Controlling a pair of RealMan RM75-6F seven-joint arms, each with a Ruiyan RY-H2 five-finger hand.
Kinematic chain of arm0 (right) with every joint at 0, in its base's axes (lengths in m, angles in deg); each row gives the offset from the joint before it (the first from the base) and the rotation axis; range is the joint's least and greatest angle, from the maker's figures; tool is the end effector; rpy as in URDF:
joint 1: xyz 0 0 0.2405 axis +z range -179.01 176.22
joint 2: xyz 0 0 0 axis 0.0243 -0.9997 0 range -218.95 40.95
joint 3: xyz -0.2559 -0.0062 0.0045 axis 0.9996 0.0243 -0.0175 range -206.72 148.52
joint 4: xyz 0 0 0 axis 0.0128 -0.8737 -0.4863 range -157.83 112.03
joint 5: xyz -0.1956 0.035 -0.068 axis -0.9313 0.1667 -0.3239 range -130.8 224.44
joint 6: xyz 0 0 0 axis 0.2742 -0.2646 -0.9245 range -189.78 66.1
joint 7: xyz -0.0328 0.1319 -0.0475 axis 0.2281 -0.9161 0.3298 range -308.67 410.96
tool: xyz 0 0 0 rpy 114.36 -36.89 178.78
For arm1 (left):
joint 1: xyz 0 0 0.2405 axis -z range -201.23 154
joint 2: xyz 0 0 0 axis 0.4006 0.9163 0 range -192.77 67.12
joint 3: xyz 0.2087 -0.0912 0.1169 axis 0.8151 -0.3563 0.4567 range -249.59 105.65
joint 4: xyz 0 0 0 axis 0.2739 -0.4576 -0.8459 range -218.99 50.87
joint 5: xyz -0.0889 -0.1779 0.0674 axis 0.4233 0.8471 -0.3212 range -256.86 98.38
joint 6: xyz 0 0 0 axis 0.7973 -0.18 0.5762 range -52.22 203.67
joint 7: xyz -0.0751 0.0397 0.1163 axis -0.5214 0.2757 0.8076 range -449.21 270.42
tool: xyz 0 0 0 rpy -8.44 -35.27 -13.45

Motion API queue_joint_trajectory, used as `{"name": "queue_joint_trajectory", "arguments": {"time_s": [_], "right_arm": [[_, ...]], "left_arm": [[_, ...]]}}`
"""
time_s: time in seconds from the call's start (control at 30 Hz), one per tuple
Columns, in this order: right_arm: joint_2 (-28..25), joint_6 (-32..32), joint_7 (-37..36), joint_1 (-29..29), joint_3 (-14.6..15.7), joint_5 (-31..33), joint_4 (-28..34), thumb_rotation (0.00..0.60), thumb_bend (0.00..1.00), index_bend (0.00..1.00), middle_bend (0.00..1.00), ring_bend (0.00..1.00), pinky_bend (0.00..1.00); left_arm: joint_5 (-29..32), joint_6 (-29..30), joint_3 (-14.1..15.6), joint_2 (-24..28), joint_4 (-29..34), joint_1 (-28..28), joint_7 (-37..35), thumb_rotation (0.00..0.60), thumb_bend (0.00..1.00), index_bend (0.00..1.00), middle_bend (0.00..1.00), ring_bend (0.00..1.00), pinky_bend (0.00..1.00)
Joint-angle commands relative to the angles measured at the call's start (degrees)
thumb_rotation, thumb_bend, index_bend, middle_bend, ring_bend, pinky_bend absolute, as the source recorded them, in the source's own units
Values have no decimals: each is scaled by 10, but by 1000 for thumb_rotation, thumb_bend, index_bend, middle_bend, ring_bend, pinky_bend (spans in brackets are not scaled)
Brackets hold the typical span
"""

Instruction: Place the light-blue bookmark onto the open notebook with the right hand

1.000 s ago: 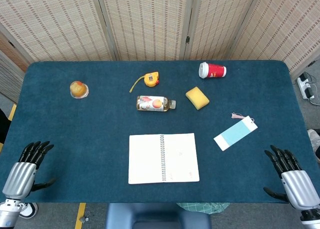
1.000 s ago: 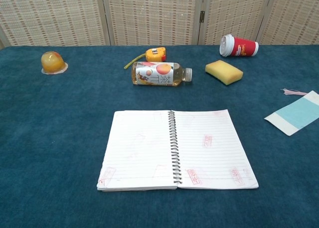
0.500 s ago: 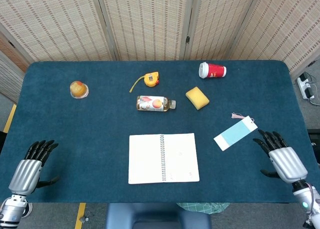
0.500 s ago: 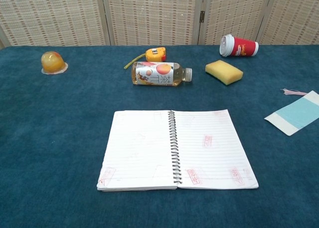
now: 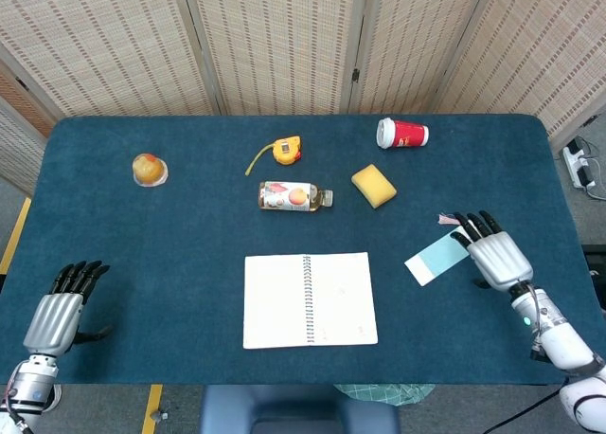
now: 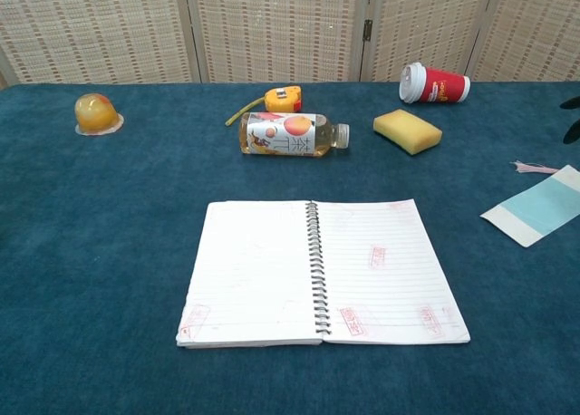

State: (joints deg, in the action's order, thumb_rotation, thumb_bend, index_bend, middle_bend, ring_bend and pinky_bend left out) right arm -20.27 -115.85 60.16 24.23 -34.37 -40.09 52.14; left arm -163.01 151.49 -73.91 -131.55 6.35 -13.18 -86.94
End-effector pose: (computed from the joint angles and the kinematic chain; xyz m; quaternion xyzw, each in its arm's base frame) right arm -0.3115 -0.3066 0.1105 0.7828 -0.2753 0.2134 0.5157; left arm -0.3061 0.2059 0.1140 -0.6375 -0.4176 -0.3573 0.5399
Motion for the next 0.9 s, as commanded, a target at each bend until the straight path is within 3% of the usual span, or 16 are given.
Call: {"name": "queue_joint_trajectory", "arguments": {"time_s": [0.03, 0.27, 0.9], "right_arm": [[44, 33, 12, 30, 1, 10, -46, 600, 100, 241, 0, 0, 0], [84, 60, 5, 55, 9, 19, -91, 600, 177, 250, 0, 0, 0], [120, 86, 15, 79, 32, 33, -133, 600, 234, 309, 0, 0, 0]], "left_arm": [[2, -1, 0, -2, -1, 1, 2, 600, 136, 152, 118, 21, 15], [9, -4, -1, -3, -3, 3, 1, 600, 137, 149, 117, 22, 15], [10, -6, 1, -7, -9, 8, -4, 600, 137, 149, 118, 22, 15]]}}
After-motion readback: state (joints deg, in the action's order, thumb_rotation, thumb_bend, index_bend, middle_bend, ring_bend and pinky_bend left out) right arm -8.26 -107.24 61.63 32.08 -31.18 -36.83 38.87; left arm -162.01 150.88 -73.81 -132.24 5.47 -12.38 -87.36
